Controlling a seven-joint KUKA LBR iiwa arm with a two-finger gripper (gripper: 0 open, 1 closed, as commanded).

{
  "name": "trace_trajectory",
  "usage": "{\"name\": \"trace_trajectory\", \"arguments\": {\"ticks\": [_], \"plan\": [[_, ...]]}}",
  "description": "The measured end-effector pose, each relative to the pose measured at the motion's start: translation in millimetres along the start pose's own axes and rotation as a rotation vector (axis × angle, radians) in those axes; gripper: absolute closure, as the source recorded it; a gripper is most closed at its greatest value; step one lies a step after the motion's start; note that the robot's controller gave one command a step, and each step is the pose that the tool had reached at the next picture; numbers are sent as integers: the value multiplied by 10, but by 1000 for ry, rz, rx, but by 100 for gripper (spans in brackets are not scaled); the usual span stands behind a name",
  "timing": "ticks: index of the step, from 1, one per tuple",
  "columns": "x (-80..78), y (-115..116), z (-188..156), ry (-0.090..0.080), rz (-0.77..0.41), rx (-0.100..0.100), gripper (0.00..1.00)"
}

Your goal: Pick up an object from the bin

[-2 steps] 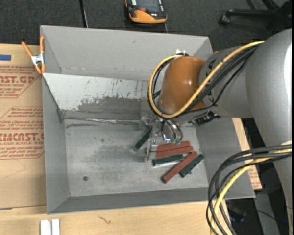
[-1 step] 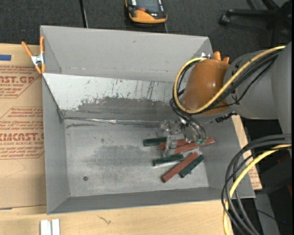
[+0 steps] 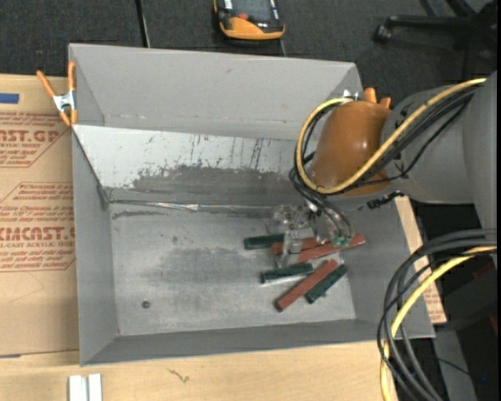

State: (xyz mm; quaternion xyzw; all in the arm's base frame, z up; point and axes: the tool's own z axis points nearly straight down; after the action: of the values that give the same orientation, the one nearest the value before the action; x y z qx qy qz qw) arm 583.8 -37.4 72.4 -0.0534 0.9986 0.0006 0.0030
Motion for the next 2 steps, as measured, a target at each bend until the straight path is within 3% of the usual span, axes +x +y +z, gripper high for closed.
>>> {"name": "trace_trajectory", "arguments": {"ticks": [2], "plan": [[34,11,-188,13,-1,-2,100]]}}
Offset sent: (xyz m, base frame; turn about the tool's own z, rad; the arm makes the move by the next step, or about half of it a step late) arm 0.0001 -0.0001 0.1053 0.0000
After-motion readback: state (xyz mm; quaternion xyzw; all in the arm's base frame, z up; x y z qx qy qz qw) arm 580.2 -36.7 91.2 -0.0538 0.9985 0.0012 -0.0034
